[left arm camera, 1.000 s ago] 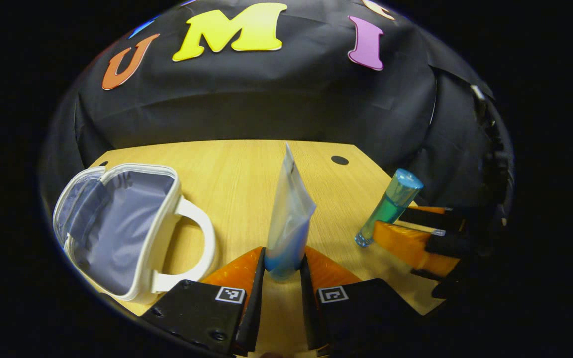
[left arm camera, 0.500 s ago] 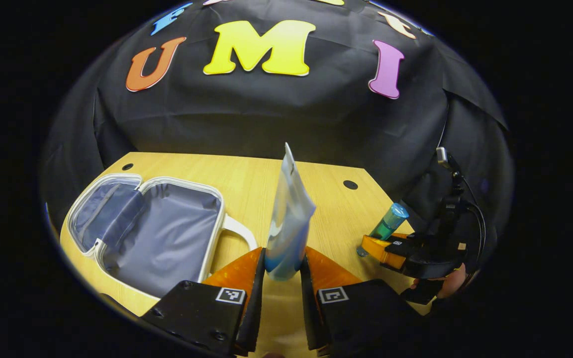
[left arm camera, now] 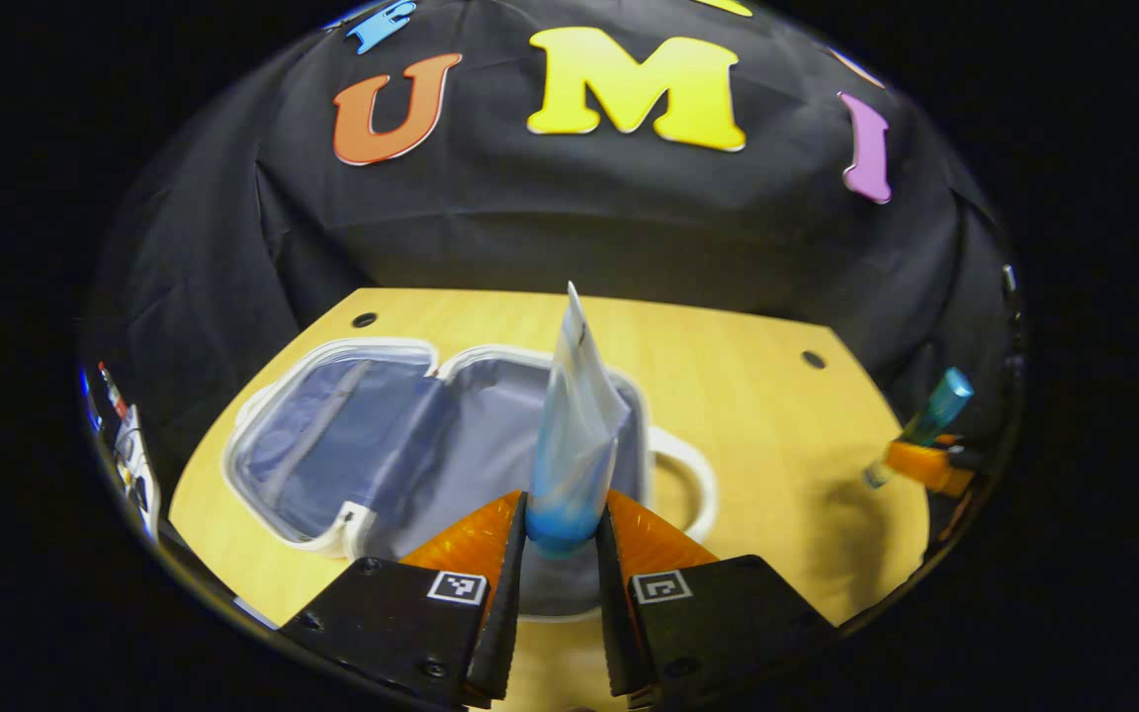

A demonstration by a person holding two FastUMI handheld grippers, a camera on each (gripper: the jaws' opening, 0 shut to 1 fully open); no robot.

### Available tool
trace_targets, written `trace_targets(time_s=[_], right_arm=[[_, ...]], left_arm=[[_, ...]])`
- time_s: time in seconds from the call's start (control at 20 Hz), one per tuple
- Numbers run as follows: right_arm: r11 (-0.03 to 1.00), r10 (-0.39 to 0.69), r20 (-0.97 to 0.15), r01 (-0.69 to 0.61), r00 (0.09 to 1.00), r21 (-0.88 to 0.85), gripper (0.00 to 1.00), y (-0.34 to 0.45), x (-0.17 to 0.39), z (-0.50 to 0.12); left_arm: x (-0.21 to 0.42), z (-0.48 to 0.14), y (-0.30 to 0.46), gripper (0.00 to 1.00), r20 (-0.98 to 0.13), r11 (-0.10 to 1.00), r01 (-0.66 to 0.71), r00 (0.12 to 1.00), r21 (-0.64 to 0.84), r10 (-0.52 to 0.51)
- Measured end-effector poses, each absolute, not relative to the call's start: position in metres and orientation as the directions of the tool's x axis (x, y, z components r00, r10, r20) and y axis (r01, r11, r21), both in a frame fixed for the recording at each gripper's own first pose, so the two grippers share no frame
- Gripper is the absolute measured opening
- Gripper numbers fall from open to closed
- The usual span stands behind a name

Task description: First open the suitcase, pack the skin care products into it, and then close the suitcase.

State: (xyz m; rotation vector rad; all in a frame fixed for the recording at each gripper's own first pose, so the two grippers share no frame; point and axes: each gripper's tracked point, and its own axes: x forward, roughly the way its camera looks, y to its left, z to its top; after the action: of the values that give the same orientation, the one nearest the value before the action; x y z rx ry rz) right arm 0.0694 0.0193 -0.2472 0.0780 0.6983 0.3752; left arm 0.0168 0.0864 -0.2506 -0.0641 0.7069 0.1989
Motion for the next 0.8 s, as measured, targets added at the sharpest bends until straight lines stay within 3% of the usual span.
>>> trace_targets(time_s=[0.2, 0.4, 0.5, 0.8], right_arm=[[0.893, 0.448, -0.619, -0.358, 0.645, 0.274, 0.34, 0.061, 0.042, -0.215], [0.875, 0.482, -0.601, -0.378, 0.637, 0.301, 0.34, 0.09, 0.03, -0.19], [0.883, 0.463, -0.602, -0.396, 0.651, 0.251, 0.31, 0.089, 0.026, -0.185], [0.889, 0.455, -0.603, -0.367, 0.655, 0.273, 0.34, 0.083, 0.012, -0.182]], left_arm=[[0.013, -0.295, 0.145, 0.39, -0.762, 0.948, -0.283, 0.578, 0.147, 0.291], [0.004, -0.337, 0.16, 0.39, -0.854, 0.928, -0.306, 0.404, 0.212, 0.328], [0.0, -0.352, 0.174, 0.38, -0.863, 0.903, -0.32, 0.323, 0.286, 0.387], [0.0, -0.359, 0.176, 0.38, -0.866, 0.855, -0.304, 0.144, 0.421, 0.478]])
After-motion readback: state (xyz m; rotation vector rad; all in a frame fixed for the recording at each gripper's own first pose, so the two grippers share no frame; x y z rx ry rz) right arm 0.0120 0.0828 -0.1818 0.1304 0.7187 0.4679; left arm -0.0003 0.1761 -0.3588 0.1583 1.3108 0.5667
